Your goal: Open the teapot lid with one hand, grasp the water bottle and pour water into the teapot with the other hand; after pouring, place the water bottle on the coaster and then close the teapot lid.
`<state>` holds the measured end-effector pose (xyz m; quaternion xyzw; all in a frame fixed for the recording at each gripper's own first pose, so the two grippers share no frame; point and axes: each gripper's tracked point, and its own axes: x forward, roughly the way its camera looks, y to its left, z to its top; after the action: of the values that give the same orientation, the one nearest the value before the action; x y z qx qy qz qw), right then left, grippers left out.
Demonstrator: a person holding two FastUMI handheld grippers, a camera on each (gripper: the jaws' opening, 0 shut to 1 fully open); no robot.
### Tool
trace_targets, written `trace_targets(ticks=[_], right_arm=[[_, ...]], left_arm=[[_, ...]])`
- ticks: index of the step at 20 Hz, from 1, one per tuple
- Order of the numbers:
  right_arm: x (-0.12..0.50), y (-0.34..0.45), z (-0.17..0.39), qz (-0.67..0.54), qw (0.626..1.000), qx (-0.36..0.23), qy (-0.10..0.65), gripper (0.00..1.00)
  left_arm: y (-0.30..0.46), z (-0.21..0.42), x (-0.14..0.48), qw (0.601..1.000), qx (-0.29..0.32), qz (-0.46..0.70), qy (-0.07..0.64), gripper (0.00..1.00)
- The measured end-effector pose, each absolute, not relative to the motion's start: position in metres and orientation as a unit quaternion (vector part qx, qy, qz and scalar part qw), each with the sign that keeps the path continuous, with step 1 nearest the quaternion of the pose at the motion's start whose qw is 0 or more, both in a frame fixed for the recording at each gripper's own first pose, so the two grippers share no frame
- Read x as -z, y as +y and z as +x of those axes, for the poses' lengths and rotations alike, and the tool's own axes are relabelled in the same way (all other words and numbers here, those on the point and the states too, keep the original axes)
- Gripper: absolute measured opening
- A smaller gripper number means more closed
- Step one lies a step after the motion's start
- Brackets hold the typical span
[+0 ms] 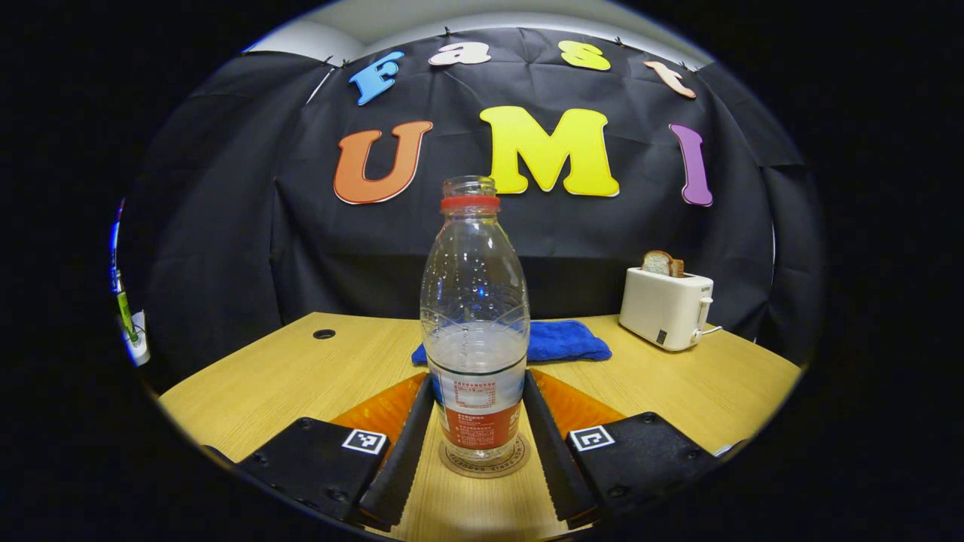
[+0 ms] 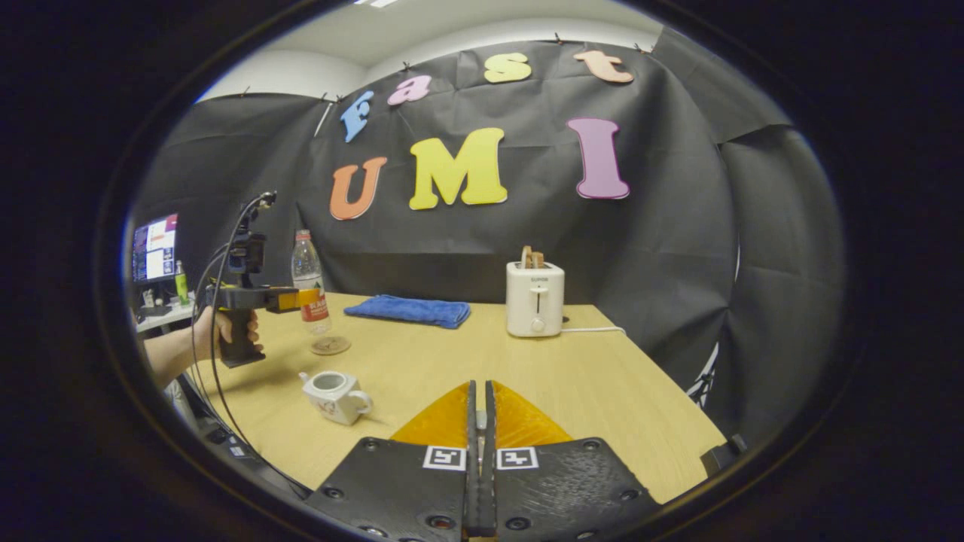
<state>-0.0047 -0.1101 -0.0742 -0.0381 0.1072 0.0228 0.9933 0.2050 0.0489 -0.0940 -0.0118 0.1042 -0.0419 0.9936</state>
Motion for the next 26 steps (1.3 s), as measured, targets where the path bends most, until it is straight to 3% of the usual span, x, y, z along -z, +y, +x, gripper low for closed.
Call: trace_targets(ticks=[14, 19, 26], right_arm=[[0.081, -0.117, -0.006, -0.045, 0.992, -0.012, 0.116, 0.00], [0.079, -0.116, -0.007, -0.047, 0.992, -0.011, 0.113, 0.00], [0.073, -0.090, -0.002, -0.050, 0.993, -0.033, 0.105, 0.00]], left_arm=[[0.042, 0.216, 0.123, 0.987, 0.051, -0.007, 0.152, 0.79], [0.040, 0.210, 0.126, 0.984, 0.054, -0.013, 0.167, 0.99], [0.062, 0.154, 0.123, 0.983, 0.025, -0.039, 0.178, 0.99]])
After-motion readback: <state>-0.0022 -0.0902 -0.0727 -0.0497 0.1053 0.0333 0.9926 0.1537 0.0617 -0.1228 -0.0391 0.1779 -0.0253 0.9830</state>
